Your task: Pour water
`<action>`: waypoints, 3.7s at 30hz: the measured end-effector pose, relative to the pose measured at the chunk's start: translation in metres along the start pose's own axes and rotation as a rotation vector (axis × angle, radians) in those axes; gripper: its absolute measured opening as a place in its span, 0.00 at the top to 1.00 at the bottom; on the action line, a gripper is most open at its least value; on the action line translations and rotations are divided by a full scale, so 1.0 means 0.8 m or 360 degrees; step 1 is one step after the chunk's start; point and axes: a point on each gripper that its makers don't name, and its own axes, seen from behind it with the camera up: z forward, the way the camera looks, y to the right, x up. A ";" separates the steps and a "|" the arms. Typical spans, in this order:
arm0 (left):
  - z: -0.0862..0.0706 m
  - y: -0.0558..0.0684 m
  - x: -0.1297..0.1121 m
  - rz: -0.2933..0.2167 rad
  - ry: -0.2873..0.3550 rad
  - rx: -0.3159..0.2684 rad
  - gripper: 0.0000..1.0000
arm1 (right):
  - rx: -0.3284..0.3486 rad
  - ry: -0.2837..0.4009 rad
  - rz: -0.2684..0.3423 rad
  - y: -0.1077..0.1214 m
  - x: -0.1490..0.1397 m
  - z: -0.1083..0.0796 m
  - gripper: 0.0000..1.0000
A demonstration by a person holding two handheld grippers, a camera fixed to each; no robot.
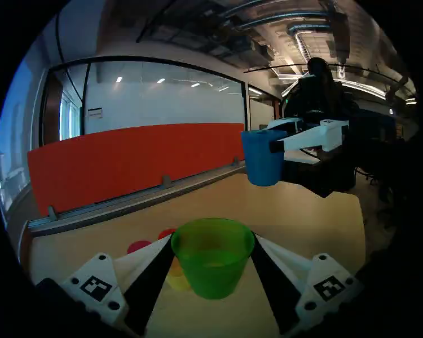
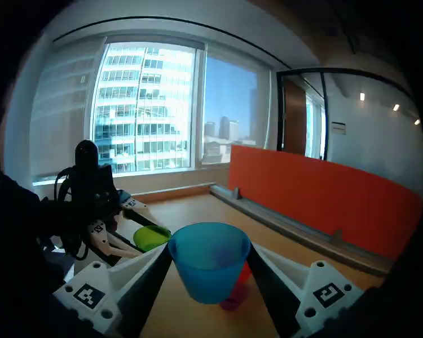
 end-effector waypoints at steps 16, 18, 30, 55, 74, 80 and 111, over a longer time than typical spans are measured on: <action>0.008 0.006 -0.043 0.0026 -0.0152 -0.0040 0.12 | 0.0020 -0.0177 -0.0003 -0.001 -0.090 0.022 0.07; 0.010 0.006 -0.049 0.0027 -0.0173 -0.0044 0.12 | 0.0020 -0.0202 -0.0007 0.000 -0.102 0.024 0.07; 0.017 0.007 -0.093 0.0036 -0.0332 -0.0067 0.11 | 0.0043 -0.0366 -0.0027 -0.005 -0.171 0.041 0.07; 0.032 0.012 -0.172 0.0076 -0.0615 -0.0120 0.11 | 0.0091 -0.0602 0.0033 -0.022 -0.272 0.054 0.07; 0.040 0.020 -0.196 0.0032 -0.0637 -0.0138 0.11 | 0.0111 -0.0659 0.0070 -0.036 -0.307 0.057 0.07; 0.038 0.021 -0.199 0.0017 -0.0634 -0.0144 0.11 | 0.0117 -0.0666 0.0075 -0.040 -0.311 0.057 0.07; 0.028 0.020 -0.203 -0.0008 -0.0629 -0.0134 0.11 | 0.0104 -0.0682 0.0094 -0.052 -0.324 0.048 0.07</action>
